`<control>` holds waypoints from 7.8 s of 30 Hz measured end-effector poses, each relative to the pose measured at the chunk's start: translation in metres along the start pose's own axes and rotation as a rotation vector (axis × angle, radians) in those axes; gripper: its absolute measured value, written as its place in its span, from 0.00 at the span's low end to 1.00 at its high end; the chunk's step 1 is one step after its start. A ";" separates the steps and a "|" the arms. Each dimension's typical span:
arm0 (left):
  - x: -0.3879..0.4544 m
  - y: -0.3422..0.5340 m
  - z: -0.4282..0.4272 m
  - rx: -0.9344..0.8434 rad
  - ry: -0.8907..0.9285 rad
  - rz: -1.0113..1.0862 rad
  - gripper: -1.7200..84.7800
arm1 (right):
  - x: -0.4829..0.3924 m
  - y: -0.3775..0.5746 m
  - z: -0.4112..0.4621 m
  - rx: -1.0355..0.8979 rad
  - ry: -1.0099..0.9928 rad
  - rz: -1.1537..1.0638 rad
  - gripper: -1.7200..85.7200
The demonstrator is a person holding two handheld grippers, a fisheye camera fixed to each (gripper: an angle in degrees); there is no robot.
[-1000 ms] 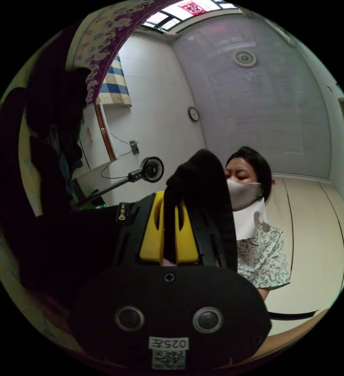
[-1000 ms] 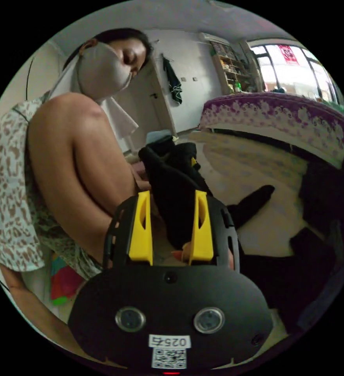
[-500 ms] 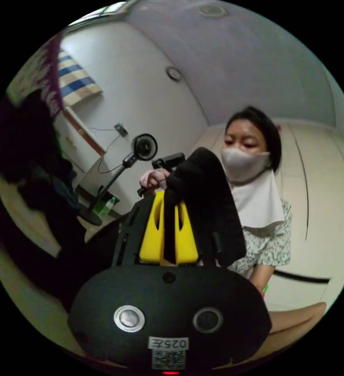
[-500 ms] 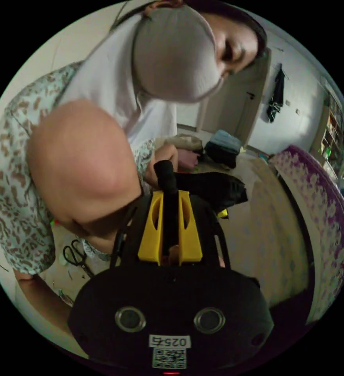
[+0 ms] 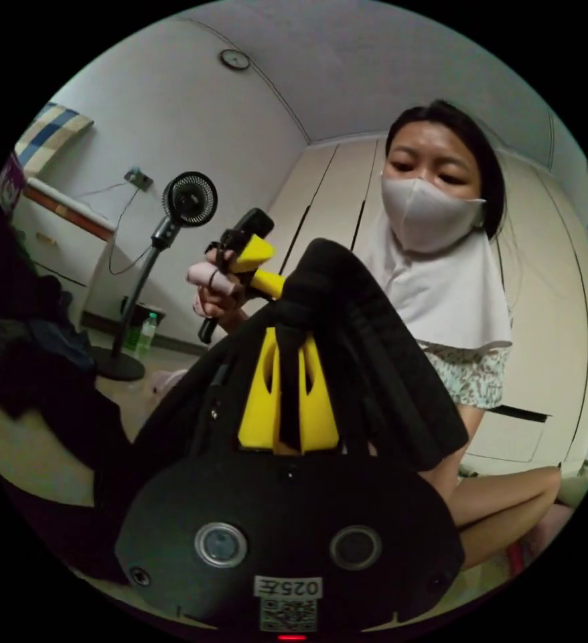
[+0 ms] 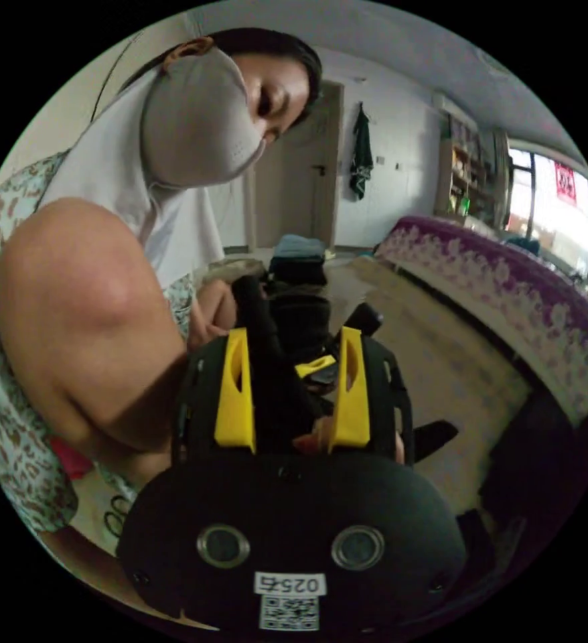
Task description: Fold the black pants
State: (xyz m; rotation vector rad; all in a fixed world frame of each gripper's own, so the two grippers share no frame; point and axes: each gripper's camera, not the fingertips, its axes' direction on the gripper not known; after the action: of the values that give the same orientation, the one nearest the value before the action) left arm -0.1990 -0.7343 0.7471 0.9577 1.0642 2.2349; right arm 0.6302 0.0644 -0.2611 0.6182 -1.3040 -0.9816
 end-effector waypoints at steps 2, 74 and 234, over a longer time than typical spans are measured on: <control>-0.011 0.008 0.023 -0.045 0.059 -0.017 0.01 | 0.009 0.004 0.009 -0.065 -0.105 0.010 0.27; 0.105 0.090 0.261 -0.320 -1.369 -0.230 0.17 | 0.056 0.011 0.106 -0.446 -0.152 -0.026 0.12; -0.014 -0.012 -0.025 -1.057 -1.690 -0.598 0.02 | 0.346 0.148 -0.074 -0.328 0.575 0.838 0.07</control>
State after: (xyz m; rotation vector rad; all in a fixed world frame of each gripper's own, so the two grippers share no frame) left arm -0.2073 -0.7481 0.7204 1.1956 -0.5319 0.6089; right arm 0.7287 -0.1737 0.0228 0.0463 -0.7339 -0.2657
